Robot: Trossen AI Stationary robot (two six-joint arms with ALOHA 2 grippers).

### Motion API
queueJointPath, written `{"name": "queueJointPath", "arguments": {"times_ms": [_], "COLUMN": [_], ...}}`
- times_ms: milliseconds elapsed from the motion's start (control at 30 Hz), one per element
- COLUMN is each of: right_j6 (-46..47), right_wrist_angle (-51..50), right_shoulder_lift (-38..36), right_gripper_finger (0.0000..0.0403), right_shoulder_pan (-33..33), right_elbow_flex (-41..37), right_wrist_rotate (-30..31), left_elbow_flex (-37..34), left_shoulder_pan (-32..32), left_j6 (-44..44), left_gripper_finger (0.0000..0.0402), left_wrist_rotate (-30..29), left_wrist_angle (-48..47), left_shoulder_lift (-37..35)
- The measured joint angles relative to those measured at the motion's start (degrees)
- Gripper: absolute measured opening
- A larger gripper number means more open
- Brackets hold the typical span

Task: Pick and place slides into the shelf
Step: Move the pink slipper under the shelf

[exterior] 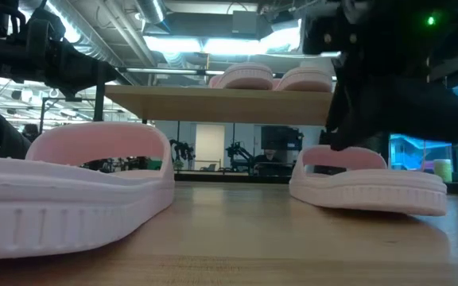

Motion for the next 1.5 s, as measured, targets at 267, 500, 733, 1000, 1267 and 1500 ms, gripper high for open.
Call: {"name": "queueJointPath", "arguments": {"times_ms": [267,500,733,1000,1267,1500], "right_j6": [-0.02,3.00,3.15,9.17,8.73,9.08], "right_wrist_angle": [-1.50,0.79,11.46,16.22,27.29,26.94], "right_shoulder_lift": [-0.04,-0.11,-0.22,-0.04,-0.09,-0.09], "right_gripper_finger": [0.0183,0.0183,0.0183,0.0183,0.0183,0.0183], "right_shoulder_pan": [2.83,6.98,9.60,9.53,9.42,8.20], "right_elbow_flex": [8.43,17.24,17.02,6.67,1.24,-2.33], "right_wrist_rotate": [-3.89,-15.55,-21.42,-25.09,-27.16,-27.17], "left_elbow_flex": [0.00,0.00,0.02,0.00,0.02,0.00], "left_shoulder_pan": [0.00,0.00,0.00,-0.02,-0.02,-0.02], "left_j6": [0.00,-0.02,-0.02,-0.11,-0.15,-0.20], "left_gripper_finger": [0.0141,0.0141,0.0141,0.0141,0.0141,0.0141], "left_wrist_rotate": [-0.02,-0.02,0.00,0.00,0.00,-0.01], "left_wrist_angle": [0.00,0.02,0.00,0.00,0.01,0.01], "left_shoulder_lift": [0.00,-0.02,0.00,0.00,-0.01,-0.01]}}
